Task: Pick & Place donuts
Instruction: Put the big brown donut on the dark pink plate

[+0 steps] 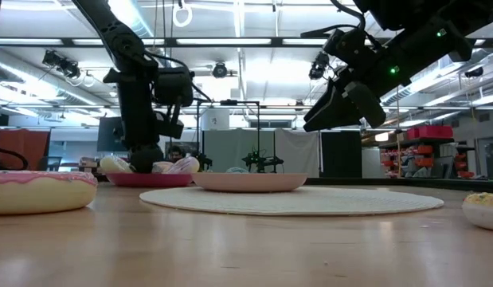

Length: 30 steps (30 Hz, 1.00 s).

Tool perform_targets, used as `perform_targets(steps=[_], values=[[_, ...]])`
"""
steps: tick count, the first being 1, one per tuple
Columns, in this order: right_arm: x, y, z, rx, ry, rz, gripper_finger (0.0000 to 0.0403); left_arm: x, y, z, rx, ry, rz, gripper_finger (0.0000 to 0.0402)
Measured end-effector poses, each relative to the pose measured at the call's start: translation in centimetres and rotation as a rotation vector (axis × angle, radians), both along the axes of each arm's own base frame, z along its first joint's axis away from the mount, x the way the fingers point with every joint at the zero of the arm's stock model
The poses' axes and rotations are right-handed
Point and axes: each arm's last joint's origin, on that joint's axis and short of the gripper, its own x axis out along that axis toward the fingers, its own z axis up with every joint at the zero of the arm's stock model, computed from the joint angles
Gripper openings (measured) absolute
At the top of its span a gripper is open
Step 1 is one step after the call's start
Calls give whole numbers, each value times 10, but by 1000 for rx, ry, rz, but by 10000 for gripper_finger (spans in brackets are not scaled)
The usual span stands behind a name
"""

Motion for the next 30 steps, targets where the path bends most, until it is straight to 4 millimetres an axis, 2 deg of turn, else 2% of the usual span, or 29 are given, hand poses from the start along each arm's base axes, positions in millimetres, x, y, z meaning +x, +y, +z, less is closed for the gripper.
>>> perform_targets(steps=[5, 10, 17, 21, 26, 30], values=[[0, 0, 0, 0, 0, -1, 212, 0, -1, 6, -8, -6, 3, 90], [0, 0, 0, 0, 1, -1, 212, 11, 3, 25, -46, -53, 4, 17], [-1, 0, -1, -3, 15, -1, 212, 34, 10, 58, -111, -228, 19, 20], [-1, 0, -2, -4, 22, -1, 212, 40, 14, 69, -164, -324, 58, 15], [-1, 0, -2, -5, 22, -1, 212, 41, 15, 69, -252, -406, 131, 17], [-1, 0, -2, -5, 22, -1, 212, 42, 16, 60, -249, -491, 182, 18]])
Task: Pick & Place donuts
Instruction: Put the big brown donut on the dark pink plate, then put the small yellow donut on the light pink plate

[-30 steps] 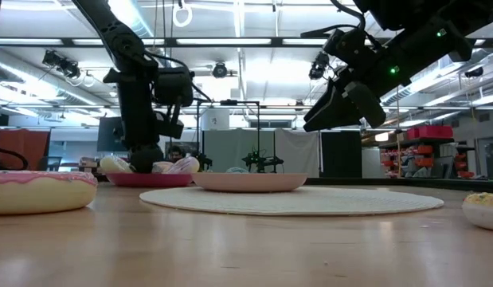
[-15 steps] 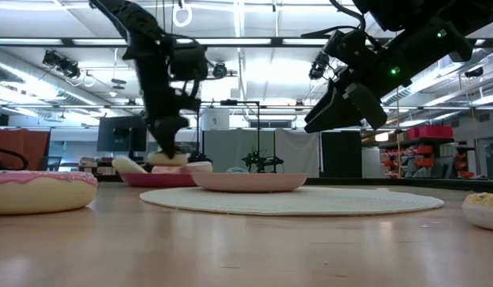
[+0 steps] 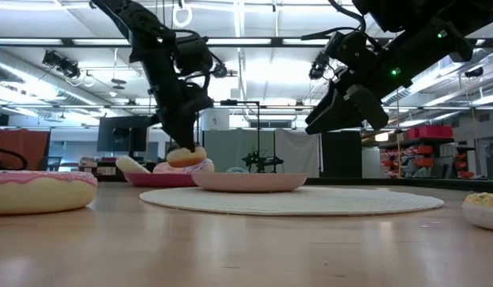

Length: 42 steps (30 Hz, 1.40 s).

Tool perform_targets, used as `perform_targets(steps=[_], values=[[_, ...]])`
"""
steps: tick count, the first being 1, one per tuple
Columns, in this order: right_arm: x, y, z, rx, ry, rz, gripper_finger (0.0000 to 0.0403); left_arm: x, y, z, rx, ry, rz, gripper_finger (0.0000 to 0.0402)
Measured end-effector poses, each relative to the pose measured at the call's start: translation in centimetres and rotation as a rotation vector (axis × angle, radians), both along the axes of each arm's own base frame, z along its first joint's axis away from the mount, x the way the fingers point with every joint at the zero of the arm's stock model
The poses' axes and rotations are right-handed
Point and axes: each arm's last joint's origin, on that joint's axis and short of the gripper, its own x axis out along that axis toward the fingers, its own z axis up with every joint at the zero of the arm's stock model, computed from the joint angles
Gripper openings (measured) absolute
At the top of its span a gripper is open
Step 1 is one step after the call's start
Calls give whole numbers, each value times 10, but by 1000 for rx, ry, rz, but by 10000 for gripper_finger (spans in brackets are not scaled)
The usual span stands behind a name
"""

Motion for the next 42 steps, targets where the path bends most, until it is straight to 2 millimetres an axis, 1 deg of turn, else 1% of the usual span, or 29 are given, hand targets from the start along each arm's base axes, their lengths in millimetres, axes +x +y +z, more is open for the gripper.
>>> perform_targets(steps=[3, 9, 16, 19, 22, 29, 33, 36, 38, 42], values=[[0, 0, 0, 0, 0, 0, 212, 0, 2, -5, -9, -62, 38, 16], [0, 0, 0, 0, 0, 0, 212, -8, 5, -14, -41, -43, 83, 21], [0, 0, 0, 0, -1, 0, 212, -11, 3, -23, -67, -30, 99, 22], [0, 0, 0, 0, -1, 0, 212, -12, 3, -24, -69, -25, 100, 27], [0, 0, 0, 0, -1, 0, 212, -12, 3, -24, -72, -27, 99, 51], [0, 0, 0, 0, -1, 0, 212, -14, 8, -24, -101, -37, 105, 157], [0, 0, 0, -1, 4, 0, 212, -19, 9, -16, -94, -45, 96, 200], [-3, -1, -3, -18, 47, -12, 212, -26, 5, -5, -97, -45, 85, 217], [-9, -1, -4, -38, 90, -44, 212, -32, 0, 5, -99, -43, 80, 221], [-29, 1, 1, -31, 178, -91, 212, -44, -18, 24, -100, -38, 46, 218]])
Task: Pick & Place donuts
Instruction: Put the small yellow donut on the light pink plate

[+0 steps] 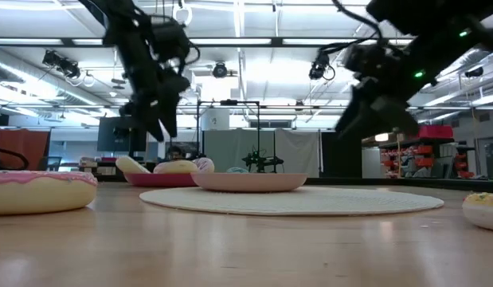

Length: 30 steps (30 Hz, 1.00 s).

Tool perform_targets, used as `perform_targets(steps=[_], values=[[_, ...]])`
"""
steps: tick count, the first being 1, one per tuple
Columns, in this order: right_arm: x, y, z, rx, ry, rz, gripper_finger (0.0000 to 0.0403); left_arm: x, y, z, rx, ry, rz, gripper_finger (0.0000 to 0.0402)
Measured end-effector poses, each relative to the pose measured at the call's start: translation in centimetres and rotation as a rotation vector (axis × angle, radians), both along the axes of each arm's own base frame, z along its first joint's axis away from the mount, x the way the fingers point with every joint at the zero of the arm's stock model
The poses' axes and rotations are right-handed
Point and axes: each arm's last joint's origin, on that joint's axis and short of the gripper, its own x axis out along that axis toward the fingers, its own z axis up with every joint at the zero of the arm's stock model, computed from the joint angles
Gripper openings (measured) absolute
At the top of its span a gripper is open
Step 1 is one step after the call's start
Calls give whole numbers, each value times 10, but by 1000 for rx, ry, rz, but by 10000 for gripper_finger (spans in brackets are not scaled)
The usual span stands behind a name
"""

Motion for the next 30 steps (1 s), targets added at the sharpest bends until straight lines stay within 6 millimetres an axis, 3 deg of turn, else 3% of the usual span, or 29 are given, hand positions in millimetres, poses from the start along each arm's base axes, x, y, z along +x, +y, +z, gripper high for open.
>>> perform_targets(steps=[6, 14, 19, 23, 26, 30], values=[[-35, 14, 12, 89, -17, -14, 212, -4, -50, 27, 116, -47, -84, 203], [-82, 34, -4, 285, -131, 114, 212, 13, -142, 36, 413, -193, -211, 185], [-88, 52, -4, 525, -114, 328, 212, 32, -205, 19, 549, -324, -279, 181], [-83, 67, -2, 682, -108, 484, 212, 47, -245, -8, 616, -383, -335, 181], [-76, 76, -6, 718, -110, 543, 212, 58, -262, -30, 653, -409, -356, 181], [-63, 84, -17, 716, -124, 518, 212, 74, -270, -58, 646, -454, -329, 181]])
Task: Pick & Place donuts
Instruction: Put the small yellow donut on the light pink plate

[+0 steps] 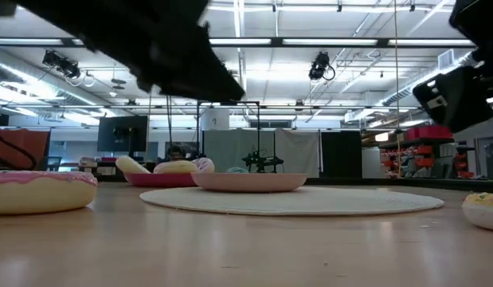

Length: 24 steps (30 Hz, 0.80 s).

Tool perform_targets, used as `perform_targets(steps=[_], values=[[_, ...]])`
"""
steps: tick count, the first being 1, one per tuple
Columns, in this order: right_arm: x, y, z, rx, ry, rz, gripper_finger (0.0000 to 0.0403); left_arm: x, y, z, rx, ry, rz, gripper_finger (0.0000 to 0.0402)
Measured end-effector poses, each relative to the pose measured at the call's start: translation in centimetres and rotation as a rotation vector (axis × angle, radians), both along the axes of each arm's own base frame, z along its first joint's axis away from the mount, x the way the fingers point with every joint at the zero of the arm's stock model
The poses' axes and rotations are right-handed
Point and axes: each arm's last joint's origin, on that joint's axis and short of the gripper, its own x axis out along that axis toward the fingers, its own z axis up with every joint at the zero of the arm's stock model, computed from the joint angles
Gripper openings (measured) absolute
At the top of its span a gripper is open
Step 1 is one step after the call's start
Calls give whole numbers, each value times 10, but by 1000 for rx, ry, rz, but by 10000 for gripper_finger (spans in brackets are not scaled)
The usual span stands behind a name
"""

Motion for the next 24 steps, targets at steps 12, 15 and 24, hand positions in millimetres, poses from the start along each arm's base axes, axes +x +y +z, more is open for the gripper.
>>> perform_targets(steps=[12, 15, 24], values=[[43, 34, -29, -82, 172, 120, 212, 11, -1, -26, -5, -15, 28, 181], [49, 38, -37, -91, 196, 124, 203, 10, -3, -26, -5, -19, 21, 181], [50, 38, -38, -118, 207, 158, 94, 9, -4, -26, -12, -23, 18, 181]])
